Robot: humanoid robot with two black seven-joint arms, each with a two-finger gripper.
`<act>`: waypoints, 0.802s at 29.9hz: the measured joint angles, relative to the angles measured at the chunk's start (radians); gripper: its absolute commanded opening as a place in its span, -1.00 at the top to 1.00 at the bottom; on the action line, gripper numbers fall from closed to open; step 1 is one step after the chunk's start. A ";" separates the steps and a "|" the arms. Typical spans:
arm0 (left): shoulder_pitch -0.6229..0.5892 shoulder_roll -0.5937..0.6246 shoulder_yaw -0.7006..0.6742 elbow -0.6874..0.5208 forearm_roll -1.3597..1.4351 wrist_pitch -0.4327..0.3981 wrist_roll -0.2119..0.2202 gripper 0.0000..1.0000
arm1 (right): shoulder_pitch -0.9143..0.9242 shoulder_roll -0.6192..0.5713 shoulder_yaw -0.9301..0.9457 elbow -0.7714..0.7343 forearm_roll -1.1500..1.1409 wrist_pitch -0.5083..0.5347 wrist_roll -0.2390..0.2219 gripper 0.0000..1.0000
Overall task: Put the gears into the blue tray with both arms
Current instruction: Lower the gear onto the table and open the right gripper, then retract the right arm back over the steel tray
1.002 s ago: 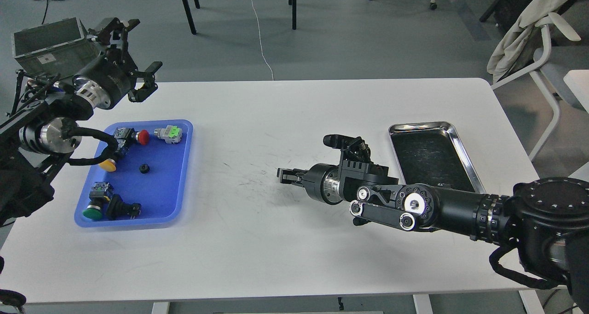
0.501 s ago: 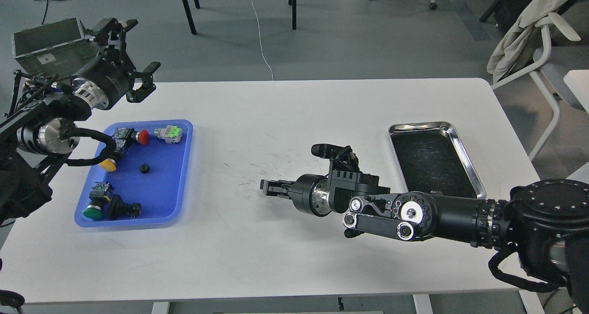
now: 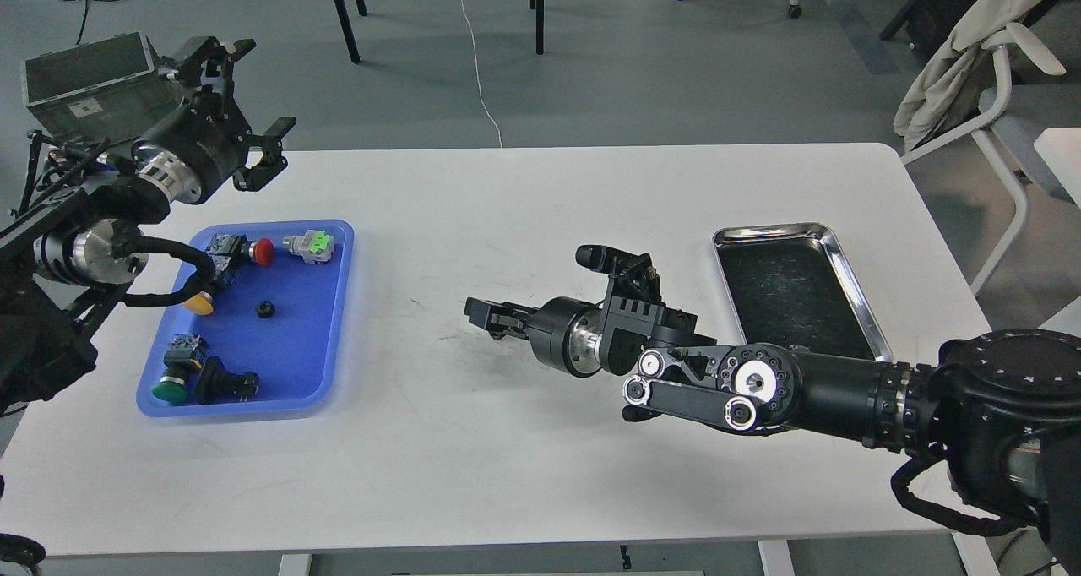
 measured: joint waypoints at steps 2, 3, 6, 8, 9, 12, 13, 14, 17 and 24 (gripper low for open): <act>0.000 0.001 0.002 -0.001 0.001 0.001 0.001 -0.96 | 0.002 0.000 0.069 -0.022 0.003 0.004 0.000 -0.94; -0.002 0.001 0.002 -0.001 0.001 0.003 0.002 -0.96 | 0.002 0.000 0.101 -0.032 0.004 0.005 0.000 -0.94; -0.006 0.004 0.002 -0.004 0.003 0.011 0.003 -0.96 | 0.003 0.000 0.187 -0.045 0.006 0.007 0.000 -0.94; -0.009 0.012 0.003 -0.004 0.014 0.015 0.005 -0.96 | 0.003 0.000 0.265 -0.058 0.007 0.007 0.000 -0.94; -0.010 0.015 0.003 -0.005 0.023 0.015 0.006 -0.96 | 0.002 0.000 0.303 -0.064 0.010 0.008 0.000 -0.94; -0.010 0.020 0.003 -0.008 0.052 0.016 0.006 -0.96 | -0.014 0.000 0.407 -0.074 0.037 0.011 0.000 -0.94; -0.010 0.022 0.003 -0.009 0.058 0.015 0.006 -0.96 | -0.024 0.000 0.433 -0.074 0.056 0.011 0.000 -0.94; -0.010 0.023 0.003 -0.009 0.063 0.013 0.006 -0.96 | -0.034 0.000 0.456 -0.074 0.078 0.012 0.000 -0.94; -0.007 0.032 0.003 -0.020 0.067 0.012 0.006 -0.96 | -0.056 -0.009 0.543 -0.070 0.149 0.012 0.000 -0.94; -0.017 0.082 0.003 -0.169 0.169 0.042 0.024 -0.96 | -0.133 -0.183 0.804 -0.066 0.412 0.068 -0.001 -0.94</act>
